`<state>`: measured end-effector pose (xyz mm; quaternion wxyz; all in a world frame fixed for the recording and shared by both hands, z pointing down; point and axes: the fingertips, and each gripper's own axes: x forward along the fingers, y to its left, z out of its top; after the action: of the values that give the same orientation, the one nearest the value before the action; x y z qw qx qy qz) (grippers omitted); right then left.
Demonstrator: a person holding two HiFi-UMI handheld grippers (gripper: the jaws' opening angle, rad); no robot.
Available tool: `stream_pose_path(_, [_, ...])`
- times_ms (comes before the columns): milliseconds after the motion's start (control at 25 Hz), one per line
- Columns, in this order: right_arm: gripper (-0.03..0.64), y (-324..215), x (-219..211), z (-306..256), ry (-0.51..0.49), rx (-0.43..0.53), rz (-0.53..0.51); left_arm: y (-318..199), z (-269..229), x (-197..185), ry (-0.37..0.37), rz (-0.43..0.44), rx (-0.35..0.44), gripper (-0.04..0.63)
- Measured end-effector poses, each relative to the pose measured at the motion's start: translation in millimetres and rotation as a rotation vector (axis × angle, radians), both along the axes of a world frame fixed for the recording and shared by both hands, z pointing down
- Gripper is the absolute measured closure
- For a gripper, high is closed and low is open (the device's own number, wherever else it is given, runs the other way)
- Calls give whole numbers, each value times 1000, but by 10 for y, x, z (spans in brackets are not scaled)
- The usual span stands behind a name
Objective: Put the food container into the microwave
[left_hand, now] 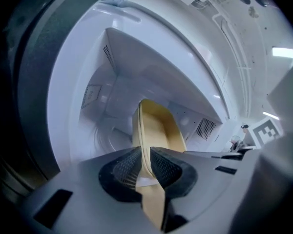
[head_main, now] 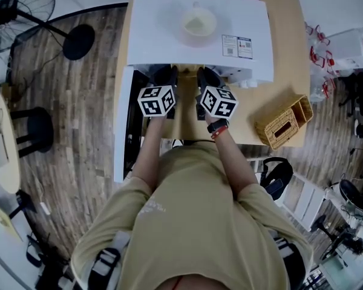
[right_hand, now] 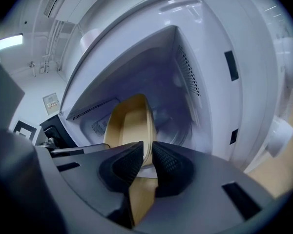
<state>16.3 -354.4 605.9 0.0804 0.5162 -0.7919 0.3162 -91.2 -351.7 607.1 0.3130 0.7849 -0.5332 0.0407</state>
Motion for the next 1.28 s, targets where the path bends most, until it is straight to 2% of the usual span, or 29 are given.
stream_pose_path(640, [541,-246,-43,8,34,2,-37,-226,22,-18,20,-5,-16,535])
stream_pose_path(1280, [451,-337,-132,-56,57,39,-94,-291,-26,-39,12,-12,-8,509])
